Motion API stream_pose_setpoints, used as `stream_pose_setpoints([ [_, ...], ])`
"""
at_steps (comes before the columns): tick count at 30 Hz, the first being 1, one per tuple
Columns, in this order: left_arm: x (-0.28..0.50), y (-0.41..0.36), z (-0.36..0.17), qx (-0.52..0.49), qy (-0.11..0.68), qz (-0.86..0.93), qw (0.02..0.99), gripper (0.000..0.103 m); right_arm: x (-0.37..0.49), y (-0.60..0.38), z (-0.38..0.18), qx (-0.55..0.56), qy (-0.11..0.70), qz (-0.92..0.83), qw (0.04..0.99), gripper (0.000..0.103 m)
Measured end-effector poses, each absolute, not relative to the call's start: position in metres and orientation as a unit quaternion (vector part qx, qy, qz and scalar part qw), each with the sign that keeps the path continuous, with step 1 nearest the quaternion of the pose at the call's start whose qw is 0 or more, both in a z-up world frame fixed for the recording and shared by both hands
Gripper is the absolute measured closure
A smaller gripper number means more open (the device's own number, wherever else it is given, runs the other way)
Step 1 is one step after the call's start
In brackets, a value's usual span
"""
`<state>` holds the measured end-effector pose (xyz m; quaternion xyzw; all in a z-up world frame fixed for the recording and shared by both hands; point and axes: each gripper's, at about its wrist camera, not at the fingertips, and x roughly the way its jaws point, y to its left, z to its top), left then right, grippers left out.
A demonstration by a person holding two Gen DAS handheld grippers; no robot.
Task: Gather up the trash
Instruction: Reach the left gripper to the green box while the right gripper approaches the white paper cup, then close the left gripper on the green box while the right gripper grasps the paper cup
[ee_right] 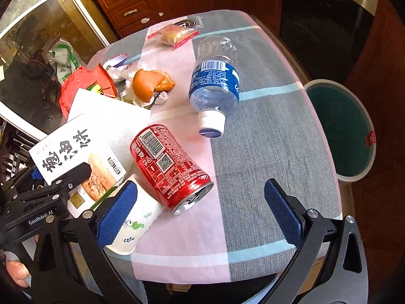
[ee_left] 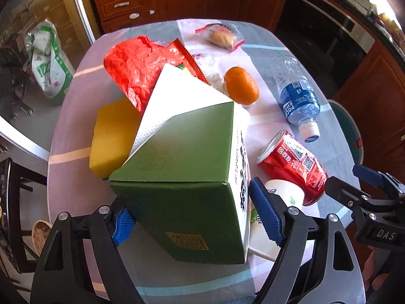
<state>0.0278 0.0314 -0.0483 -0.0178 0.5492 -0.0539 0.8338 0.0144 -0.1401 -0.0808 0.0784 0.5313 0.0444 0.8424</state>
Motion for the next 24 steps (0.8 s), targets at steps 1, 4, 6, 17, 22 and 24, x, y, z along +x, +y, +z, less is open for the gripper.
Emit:
stream_pose_setpoints([
  [1, 0.028, 0.035, -0.049, -0.026, 0.548, -0.059, 0.834, 0.021, 0.014, -0.138, -0.081, 0.079, 0.535, 0.042, 0.840, 0.006],
  [4, 0.022, 0.038, -0.044, -0.028, 0.532, -0.083, 0.842, 0.032, 0.008, -0.135, -0.080, 0.090, 0.544, 0.035, 0.833, 0.006],
  [6, 0.018, 0.039, -0.040, -0.023, 0.522, -0.095, 0.847, 0.038, 0.001, -0.133, -0.080, 0.099, 0.553, 0.030, 0.827, 0.006],
  [17, -0.009, 0.090, -0.050, -0.023, 0.527, -0.128, 0.840, 0.035, -0.013, -0.085, -0.092, 0.193, 0.585, 0.059, 0.786, 0.015],
  [22, -0.022, 0.113, -0.063, -0.038, 0.536, -0.121, 0.834, 0.029, -0.001, -0.065, -0.113, 0.206, 0.608, 0.053, 0.765, 0.019],
  [24, -0.026, 0.119, -0.066, -0.048, 0.537, -0.123, 0.833, 0.029, 0.002, -0.059, -0.121, 0.210, 0.614, 0.055, 0.759, 0.019],
])
